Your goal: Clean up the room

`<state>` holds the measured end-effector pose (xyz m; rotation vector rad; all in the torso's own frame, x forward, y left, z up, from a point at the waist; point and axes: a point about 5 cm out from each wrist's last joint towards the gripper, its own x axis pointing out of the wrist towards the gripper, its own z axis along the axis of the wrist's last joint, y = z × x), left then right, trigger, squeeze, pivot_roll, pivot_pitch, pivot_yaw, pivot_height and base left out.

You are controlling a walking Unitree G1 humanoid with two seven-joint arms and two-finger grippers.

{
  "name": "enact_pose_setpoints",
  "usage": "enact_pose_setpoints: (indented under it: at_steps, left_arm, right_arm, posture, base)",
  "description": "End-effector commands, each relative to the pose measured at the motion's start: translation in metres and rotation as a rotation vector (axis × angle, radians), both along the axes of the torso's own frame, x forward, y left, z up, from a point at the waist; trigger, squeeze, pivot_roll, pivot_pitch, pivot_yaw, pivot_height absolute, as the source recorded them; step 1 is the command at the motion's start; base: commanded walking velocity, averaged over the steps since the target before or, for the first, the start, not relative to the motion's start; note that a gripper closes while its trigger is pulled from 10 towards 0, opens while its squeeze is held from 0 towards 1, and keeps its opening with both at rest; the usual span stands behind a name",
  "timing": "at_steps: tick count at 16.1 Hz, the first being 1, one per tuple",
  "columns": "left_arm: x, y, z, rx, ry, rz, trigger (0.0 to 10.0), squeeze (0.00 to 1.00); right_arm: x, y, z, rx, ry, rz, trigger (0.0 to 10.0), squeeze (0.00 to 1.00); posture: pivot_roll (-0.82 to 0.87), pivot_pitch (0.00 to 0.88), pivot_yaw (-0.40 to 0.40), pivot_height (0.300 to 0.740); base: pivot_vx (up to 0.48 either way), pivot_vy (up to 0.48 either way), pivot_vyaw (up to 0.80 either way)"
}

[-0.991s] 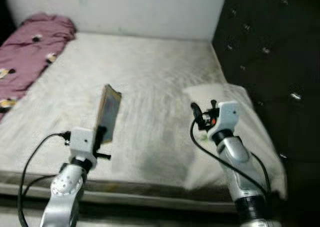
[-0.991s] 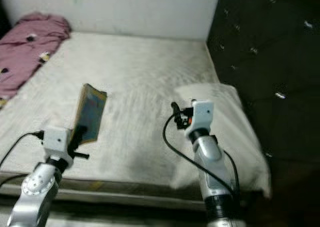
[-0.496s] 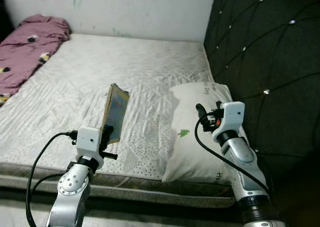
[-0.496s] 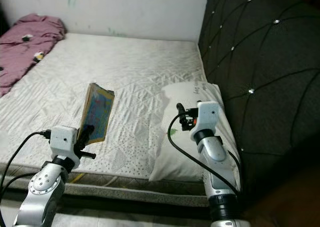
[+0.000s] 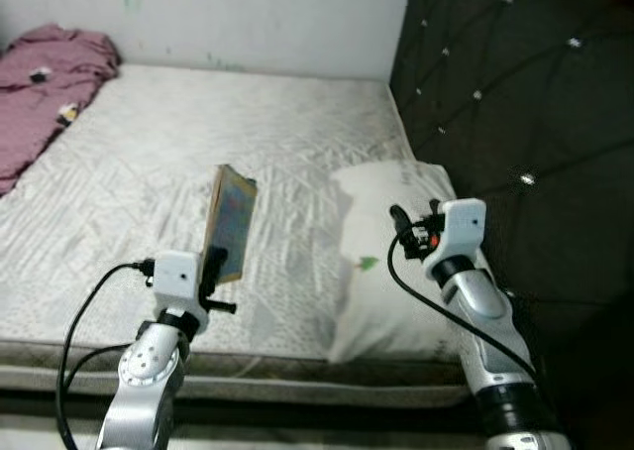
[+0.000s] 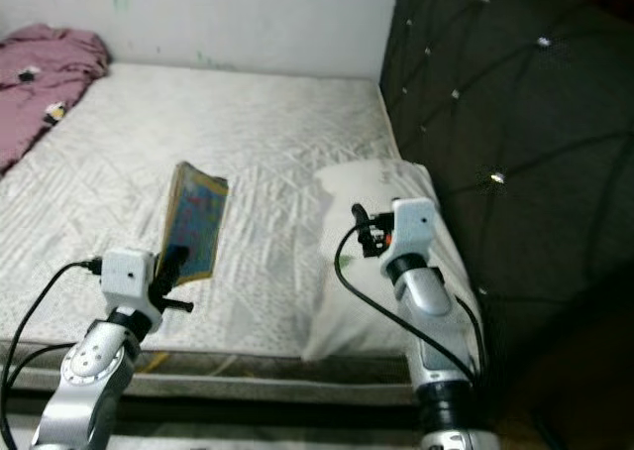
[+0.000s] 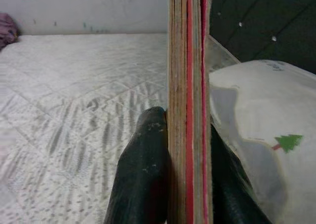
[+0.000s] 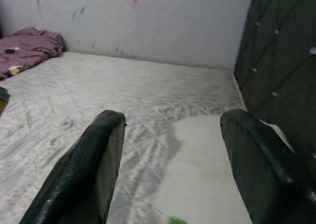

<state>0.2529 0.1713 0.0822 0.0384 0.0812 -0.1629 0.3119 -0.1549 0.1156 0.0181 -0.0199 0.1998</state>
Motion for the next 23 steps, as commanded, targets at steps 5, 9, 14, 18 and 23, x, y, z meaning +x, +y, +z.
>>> enact_pose_setpoints:
  at_steps: [5, 9, 14, 18, 23]
  left_arm:
    - [0.0004, 0.005, 0.0091, 0.006, -0.043, 0.011, 10.0, 0.0]
    - [-0.0001, 0.0069, 0.0107, -0.021, -0.051, -0.003, 10.0, 0.0]
    - [0.0005, 0.0092, 0.0122, -0.018, -0.056, 0.014, 10.0, 0.0]
    - [-0.0005, 0.0115, 0.0122, -0.024, -0.054, 0.033, 10.0, 0.0]
    - [0.001, 0.0115, 0.0136, -0.036, -0.066, 0.031, 10.0, 0.0]
  right_arm:
    - [0.001, 0.0086, 0.0, -0.005, 0.003, 0.037, 10.0, 0.0]
    - [0.0011, 0.0117, -0.001, 0.004, 0.007, 0.036, 10.0, 0.0]
    - [0.0062, 0.0118, 0.0023, 0.003, -0.003, 0.04, 10.0, 0.0]
    - [0.0054, 0.0112, 0.0021, -0.001, -0.007, 0.038, 10.0, 0.0]
    - [0.0063, 0.0124, 0.0035, -0.011, -0.017, 0.044, 10.0, 0.0]
  posture:
    - [-0.05, 0.0, -0.056, 0.74]
    - [-0.05, 0.0, -0.046, 0.74]
    - [-0.05, 0.0, -0.043, 0.74]
    - [-0.06, 0.0, -0.043, 0.74]
    - [-0.06, 0.0, -0.042, 0.74]
  base:
    - [0.0, 0.192, 0.0]
    - [0.0, 0.0, -0.54]
    - [0.0, 0.0, -0.57]
    - [0.0, 0.0, -0.76]
    - [0.0, 0.0, 0.0]
